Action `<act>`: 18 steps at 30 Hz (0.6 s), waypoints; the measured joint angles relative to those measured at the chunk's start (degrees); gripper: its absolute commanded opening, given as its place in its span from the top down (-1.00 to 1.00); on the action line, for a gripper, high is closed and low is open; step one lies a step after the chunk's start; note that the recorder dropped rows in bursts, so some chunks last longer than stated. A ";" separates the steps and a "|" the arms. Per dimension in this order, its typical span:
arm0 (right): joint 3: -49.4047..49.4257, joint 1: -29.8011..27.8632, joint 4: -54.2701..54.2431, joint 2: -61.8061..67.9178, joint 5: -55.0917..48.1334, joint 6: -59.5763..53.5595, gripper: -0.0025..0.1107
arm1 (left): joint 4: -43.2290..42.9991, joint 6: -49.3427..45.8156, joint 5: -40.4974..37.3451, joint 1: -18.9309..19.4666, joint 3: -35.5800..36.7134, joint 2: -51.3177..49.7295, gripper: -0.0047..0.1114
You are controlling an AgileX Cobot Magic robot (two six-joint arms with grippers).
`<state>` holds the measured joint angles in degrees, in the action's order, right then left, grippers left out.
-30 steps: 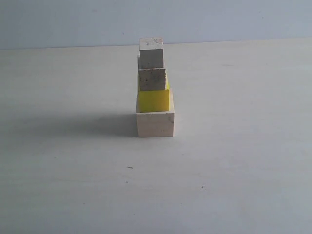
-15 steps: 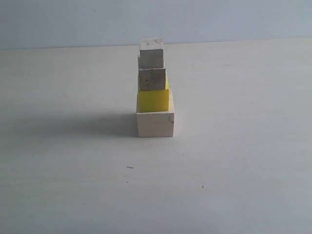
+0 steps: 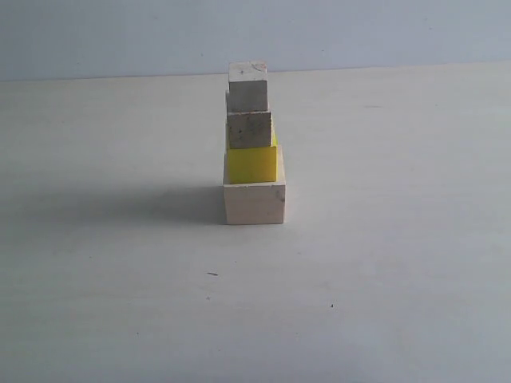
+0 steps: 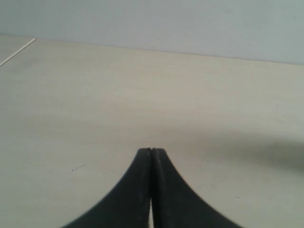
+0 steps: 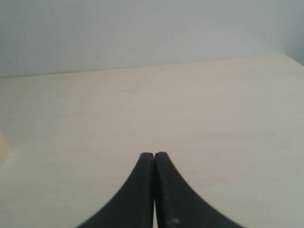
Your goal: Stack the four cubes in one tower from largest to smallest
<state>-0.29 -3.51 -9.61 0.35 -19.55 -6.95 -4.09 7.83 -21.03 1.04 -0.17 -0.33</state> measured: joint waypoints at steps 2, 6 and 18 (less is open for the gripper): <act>0.00 0.00 0.00 0.00 -0.13 0.00 0.96 | 0.00 0.00 0.00 0.00 0.00 0.00 0.92; 0.00 0.00 0.10 0.00 -0.13 -0.10 0.96 | 0.00 0.00 0.00 0.00 0.00 0.00 0.92; 0.00 0.00 3.13 0.00 -0.13 2.98 0.96 | 0.00 0.00 0.00 0.00 0.00 0.00 0.92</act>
<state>-0.29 -3.51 -6.48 0.35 -19.68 -3.98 -4.09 7.83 -21.03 1.04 -0.17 -0.33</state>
